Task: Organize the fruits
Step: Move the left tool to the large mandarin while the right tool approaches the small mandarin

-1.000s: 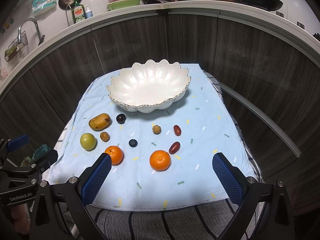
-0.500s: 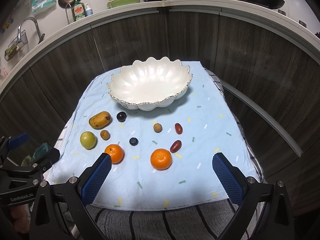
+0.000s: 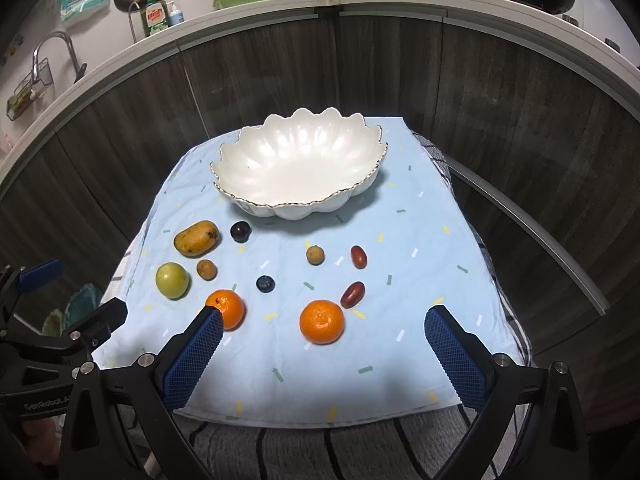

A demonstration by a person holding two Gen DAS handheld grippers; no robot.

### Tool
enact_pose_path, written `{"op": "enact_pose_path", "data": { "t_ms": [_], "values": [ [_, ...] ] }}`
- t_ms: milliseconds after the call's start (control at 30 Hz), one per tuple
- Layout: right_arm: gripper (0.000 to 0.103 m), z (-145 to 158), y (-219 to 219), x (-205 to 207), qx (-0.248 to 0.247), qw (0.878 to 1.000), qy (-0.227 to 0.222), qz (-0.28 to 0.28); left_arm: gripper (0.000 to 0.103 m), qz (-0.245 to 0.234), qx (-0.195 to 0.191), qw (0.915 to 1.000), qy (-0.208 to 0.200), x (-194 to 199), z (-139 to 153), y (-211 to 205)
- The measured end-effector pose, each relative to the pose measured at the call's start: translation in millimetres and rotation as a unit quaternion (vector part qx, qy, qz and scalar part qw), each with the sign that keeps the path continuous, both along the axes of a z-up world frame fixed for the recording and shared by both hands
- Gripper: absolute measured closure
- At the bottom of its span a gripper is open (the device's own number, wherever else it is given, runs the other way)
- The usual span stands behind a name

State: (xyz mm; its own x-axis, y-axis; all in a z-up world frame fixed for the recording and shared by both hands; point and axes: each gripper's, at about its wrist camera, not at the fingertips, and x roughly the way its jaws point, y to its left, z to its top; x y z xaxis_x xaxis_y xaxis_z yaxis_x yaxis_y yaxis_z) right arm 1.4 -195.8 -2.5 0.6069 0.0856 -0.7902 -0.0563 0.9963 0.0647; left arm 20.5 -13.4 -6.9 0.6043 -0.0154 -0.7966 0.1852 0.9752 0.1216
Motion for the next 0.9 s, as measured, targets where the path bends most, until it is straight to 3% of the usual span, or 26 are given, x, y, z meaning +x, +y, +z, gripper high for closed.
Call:
{"op": "enact_pose_path", "data": {
  "t_ms": [900],
  "values": [
    [0.001, -35.1, -3.8, 36.7, -0.021, 0.999, 0.034, -0.003, 0.003, -0.039, -0.008, 0.9989, 0.026, 39.6, -36.7, -19.9]
  ]
}}
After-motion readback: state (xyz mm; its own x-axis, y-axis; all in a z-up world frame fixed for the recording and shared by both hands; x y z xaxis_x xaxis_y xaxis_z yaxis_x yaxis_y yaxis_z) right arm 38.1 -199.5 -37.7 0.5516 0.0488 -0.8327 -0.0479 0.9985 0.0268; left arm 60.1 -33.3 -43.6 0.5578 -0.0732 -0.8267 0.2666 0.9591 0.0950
